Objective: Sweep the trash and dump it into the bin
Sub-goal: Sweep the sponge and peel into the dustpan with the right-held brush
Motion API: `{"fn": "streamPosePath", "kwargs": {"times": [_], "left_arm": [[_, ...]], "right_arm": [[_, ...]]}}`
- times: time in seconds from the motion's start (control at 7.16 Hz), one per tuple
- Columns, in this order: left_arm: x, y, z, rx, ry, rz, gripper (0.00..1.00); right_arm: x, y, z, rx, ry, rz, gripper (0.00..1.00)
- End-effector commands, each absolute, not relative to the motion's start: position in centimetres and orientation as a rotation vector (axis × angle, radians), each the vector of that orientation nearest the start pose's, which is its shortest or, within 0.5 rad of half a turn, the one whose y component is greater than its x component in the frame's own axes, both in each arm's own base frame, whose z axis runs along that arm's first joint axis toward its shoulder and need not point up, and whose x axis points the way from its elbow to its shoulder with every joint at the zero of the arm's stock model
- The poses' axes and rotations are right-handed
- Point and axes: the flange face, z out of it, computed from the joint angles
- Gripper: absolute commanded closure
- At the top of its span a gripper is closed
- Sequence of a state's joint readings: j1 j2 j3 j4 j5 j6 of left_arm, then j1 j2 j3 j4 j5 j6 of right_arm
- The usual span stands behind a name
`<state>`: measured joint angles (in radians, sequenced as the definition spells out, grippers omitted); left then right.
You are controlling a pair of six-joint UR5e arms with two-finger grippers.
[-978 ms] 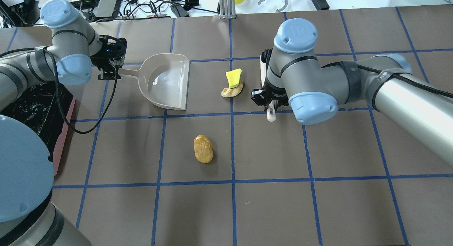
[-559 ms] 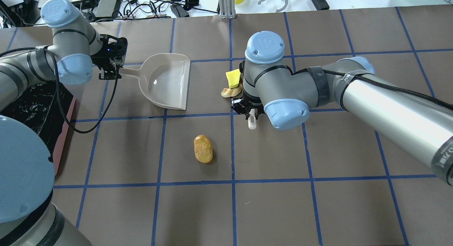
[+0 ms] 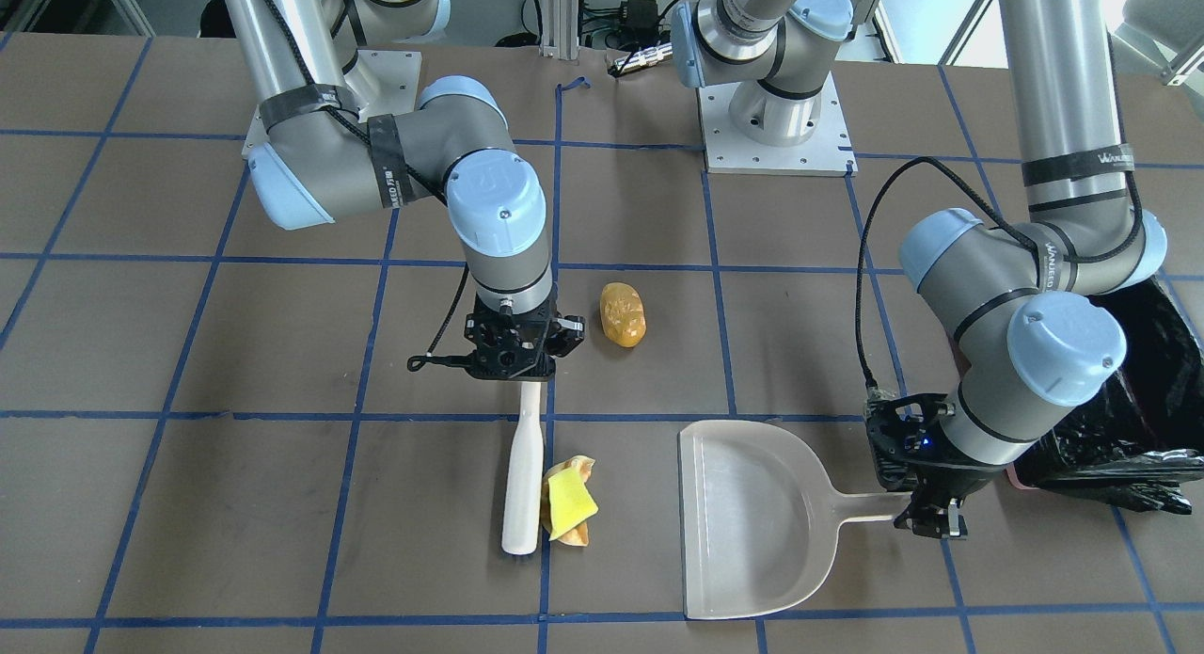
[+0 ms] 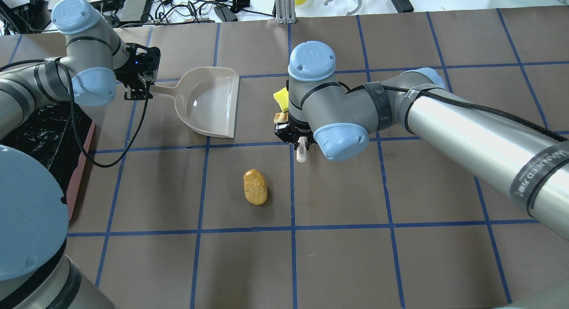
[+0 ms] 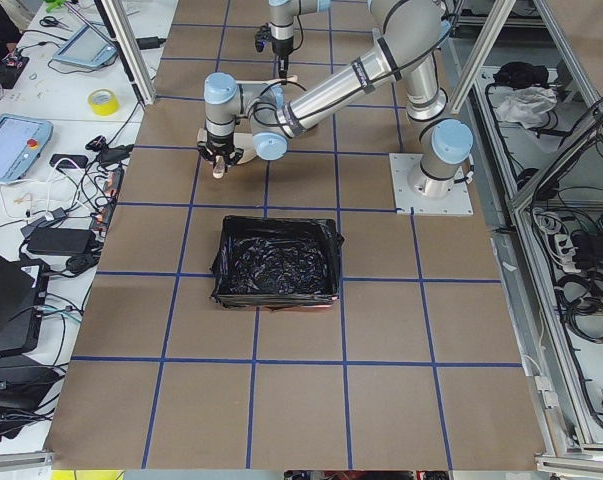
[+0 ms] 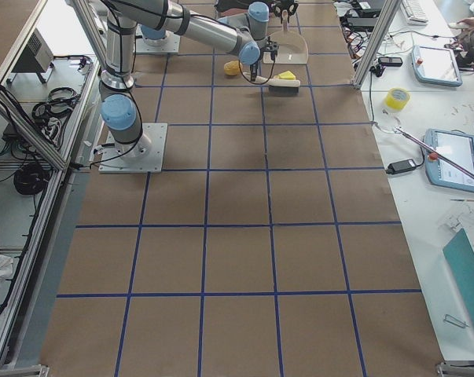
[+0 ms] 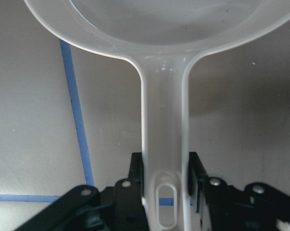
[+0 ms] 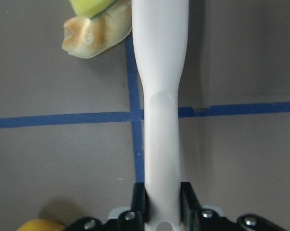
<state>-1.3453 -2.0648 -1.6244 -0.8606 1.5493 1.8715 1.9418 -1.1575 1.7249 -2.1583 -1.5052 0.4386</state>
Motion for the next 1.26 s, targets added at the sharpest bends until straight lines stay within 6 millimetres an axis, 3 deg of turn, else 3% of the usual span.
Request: {"fn": "streamPosePath", "kwargs": {"times": [0.0,0.42,0.7,1.12], "left_arm": [[1.4,-66.5,25.1,-2.4,-2.222,0.166,1.0],[1.4,-66.5,25.8,-2.412,-2.22,0.173,1.0],[1.4,-66.5,25.7,-2.418,-2.214,0.173,1.0],[1.3,-66.4,25.9,-2.424,-2.212,0.178,1.0]], "right_arm": [[40.5,-52.2,24.8,0.157,3.035,-0.008,0.95],[43.3,-52.8,25.0,0.256,2.983,-0.002,0.95],[46.2,-52.5,23.7,0.266,2.963,0.021,0.96],[49.7,-53.2,23.9,0.371,2.921,0.013,0.96]]}}
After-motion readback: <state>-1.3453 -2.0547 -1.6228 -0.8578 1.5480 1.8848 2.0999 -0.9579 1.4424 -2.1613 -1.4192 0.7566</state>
